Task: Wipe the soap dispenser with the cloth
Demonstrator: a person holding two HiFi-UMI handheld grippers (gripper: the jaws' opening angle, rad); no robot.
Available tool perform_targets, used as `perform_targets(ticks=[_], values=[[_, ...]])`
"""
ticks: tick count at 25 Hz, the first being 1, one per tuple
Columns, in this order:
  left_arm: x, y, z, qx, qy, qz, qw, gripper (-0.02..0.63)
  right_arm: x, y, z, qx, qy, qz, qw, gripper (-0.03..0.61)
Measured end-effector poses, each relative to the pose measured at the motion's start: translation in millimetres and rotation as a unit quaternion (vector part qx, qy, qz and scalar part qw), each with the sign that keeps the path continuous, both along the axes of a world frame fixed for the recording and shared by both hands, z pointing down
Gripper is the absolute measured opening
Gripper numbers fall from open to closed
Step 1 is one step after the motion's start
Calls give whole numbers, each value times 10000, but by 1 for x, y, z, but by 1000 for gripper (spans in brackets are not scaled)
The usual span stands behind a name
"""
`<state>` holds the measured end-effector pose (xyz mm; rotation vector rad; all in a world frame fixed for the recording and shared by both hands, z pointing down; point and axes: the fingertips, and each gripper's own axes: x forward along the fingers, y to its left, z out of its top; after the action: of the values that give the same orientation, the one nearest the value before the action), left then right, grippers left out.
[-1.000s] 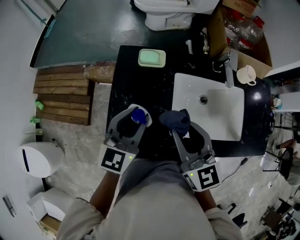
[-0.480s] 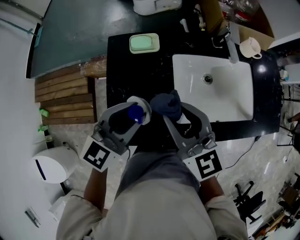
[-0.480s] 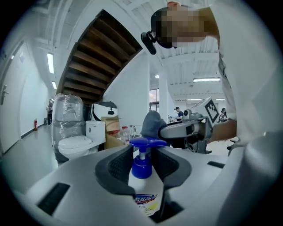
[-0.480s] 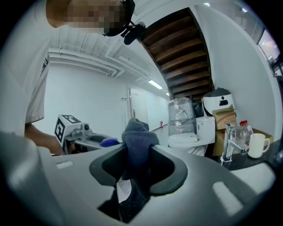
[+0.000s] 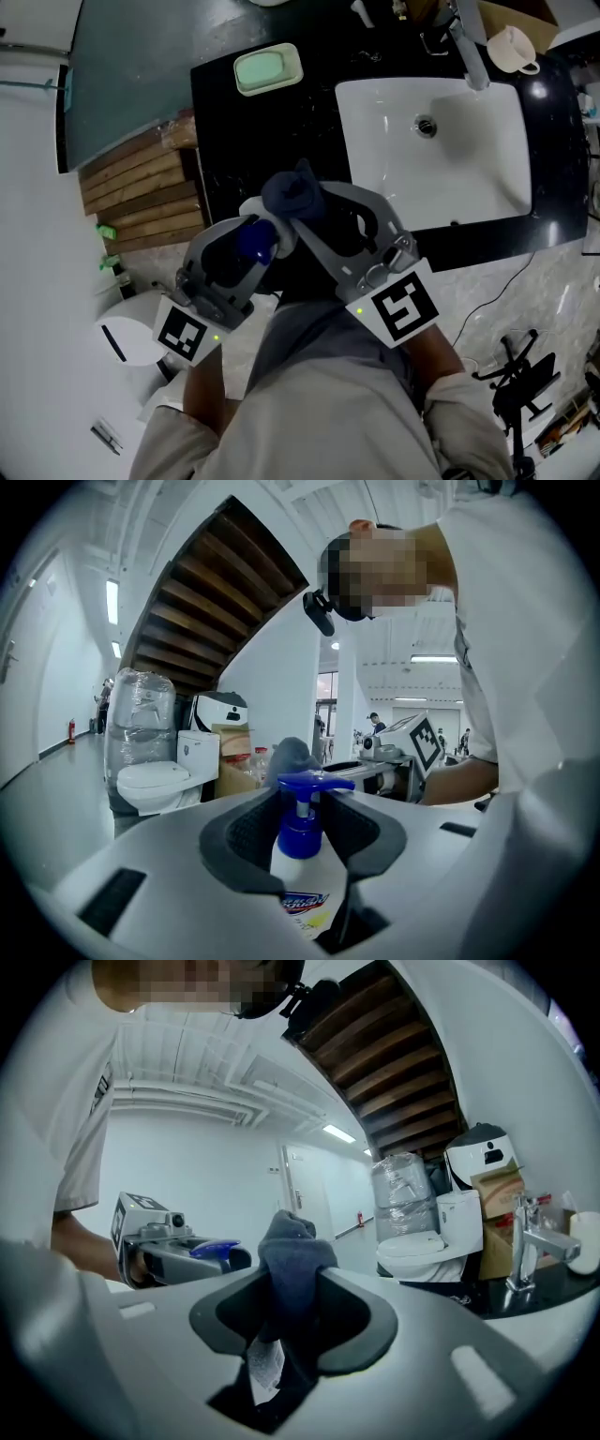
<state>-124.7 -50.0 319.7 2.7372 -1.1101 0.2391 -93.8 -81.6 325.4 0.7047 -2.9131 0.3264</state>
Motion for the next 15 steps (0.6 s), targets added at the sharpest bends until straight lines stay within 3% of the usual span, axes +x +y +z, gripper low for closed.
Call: perform_targets(ticks=[8,15], values=[[0,1,1,26,2,-33,10000,126,-18,7,18,-212,12,-398,9990,132],[-1,1,1,44,73,-71,9999,127,-17,6,26,-231,-15,-332,9992,130]])
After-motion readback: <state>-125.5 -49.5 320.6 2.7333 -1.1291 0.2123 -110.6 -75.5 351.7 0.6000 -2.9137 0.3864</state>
